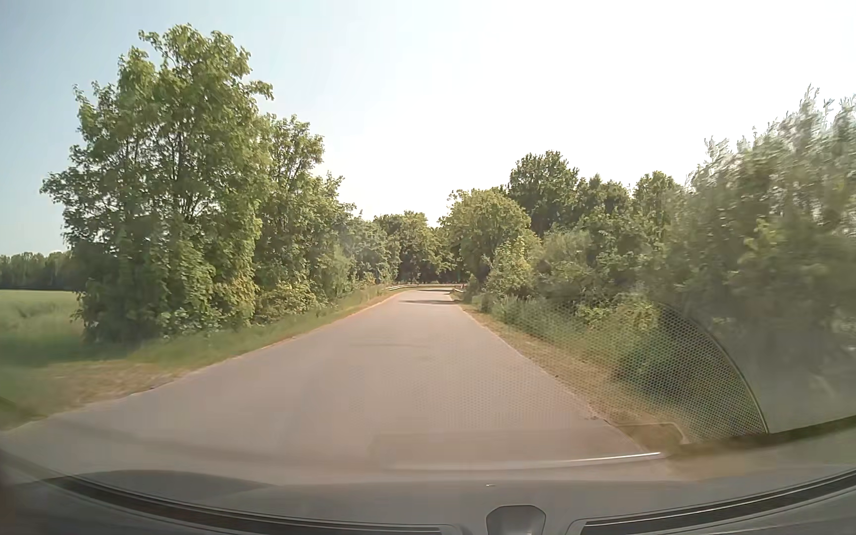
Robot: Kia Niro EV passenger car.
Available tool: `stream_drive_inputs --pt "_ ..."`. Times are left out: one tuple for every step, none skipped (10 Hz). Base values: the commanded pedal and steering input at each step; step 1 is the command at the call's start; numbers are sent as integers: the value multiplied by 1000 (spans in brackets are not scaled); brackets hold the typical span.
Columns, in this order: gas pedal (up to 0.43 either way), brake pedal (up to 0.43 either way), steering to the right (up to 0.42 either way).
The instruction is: Follow the waypoints while adhering to traffic rules and regulations
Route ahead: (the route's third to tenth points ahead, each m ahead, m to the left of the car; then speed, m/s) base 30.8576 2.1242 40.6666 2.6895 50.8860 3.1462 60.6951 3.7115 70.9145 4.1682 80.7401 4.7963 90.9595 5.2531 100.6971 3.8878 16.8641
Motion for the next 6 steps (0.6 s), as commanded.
stream_drive_inputs --pt "209 6 -15" --pt "209 6 -15" --pt "209 6 -15" --pt "209 6 -15" --pt "209 6 -15" --pt "209 6 -15"
